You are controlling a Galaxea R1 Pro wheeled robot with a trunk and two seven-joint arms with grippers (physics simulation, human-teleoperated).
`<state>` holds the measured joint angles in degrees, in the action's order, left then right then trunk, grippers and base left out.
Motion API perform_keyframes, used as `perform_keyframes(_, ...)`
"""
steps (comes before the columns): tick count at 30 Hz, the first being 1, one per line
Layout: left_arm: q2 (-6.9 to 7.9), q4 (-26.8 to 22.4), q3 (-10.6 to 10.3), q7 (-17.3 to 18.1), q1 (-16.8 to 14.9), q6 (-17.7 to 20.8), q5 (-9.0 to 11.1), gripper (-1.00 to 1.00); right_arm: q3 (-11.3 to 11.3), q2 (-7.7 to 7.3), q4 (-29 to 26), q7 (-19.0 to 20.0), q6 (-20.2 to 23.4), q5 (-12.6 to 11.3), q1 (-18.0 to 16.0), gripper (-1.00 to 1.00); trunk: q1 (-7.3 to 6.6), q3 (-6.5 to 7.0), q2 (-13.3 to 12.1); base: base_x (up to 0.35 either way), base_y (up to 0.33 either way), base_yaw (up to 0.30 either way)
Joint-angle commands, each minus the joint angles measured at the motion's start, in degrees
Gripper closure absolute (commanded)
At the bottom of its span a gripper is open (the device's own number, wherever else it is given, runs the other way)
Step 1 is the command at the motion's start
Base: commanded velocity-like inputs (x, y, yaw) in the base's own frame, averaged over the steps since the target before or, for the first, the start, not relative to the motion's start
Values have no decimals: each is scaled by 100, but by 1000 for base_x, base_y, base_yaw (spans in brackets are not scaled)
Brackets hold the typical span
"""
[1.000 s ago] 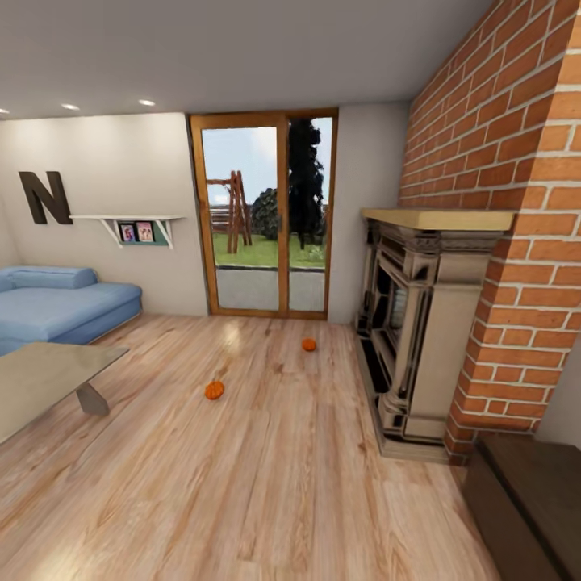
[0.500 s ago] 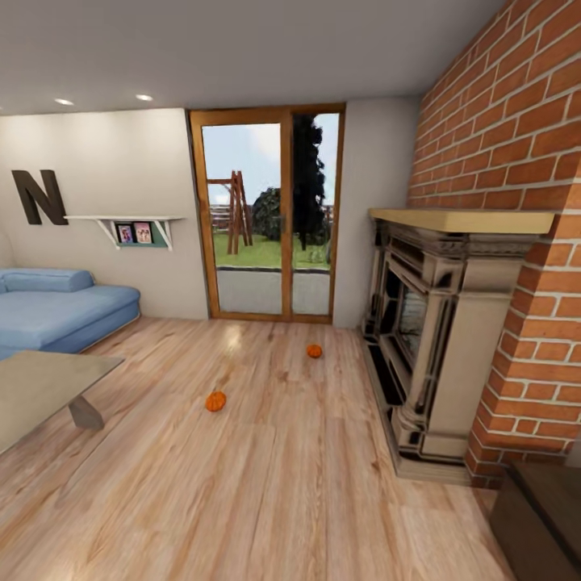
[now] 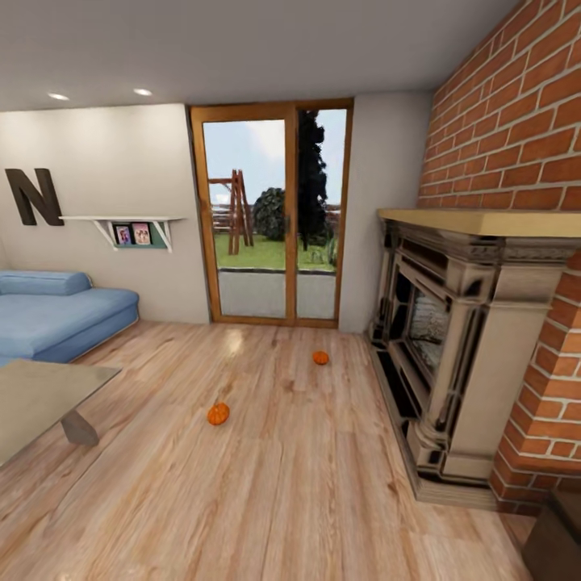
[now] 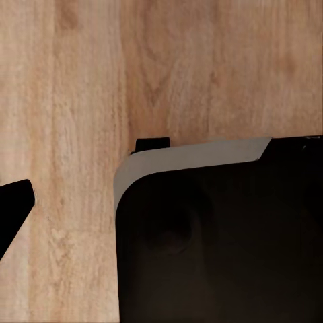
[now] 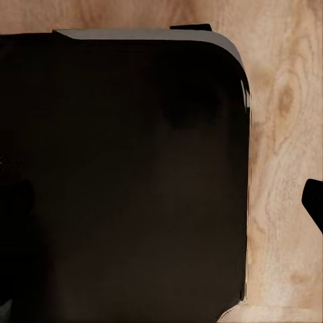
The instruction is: Place each of the two pumpkins and all three candles from the living room inside a cabinet in the living room (use any cabinet), then make sure every cabinet is closed, and position the cauldron so it is next to a table in the living room.
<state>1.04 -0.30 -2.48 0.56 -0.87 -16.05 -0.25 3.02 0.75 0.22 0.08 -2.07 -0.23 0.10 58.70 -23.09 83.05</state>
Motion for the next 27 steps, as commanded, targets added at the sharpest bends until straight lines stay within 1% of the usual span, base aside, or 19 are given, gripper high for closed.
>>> perform_keyframes(1,1,4,-23,6,-2,-19,-2,-100,30,1,7,1,-22,-3,-1,-100,3,-5,3,272,177,0)
perform_keyframes(4,1,4,-23,6,4,-40,-2,-100,37,0,17,1,-22,-3,-1,-100,3,-5,3,182,125,0)
perform_keyframes(8,1,4,-20,3,11,-259,0,-100,40,1,21,1,-22,-3,-1,-100,3,-5,3,49,34,-28)
perform_keyframes(10,1,4,-18,1,13,-293,6,-100,41,2,25,1,-22,-3,-1,-100,3,-5,3,17,12,-156)
perform_keyframes(13,1,4,11,-6,16,-324,30,-100,39,6,33,1,-22,-3,-1,-100,3,-5,3,8,5,-224)
perform_keyframes(23,1,4,28,-36,14,-313,0,-100,40,41,125,1,-70,-10,-1,-100,3,-5,3,1,1,-282)
perform_keyframes(25,1,6,29,-35,11,-312,-1,-100,42,65,126,1,-72,-11,-1,-100,3,-5,3,0,0,-293)
perform_keyframes(27,1,6,29,-37,11,-311,-1,-100,47,131,128,1,-75,-12,-1,-100,3,-5,3,0,0,-294)
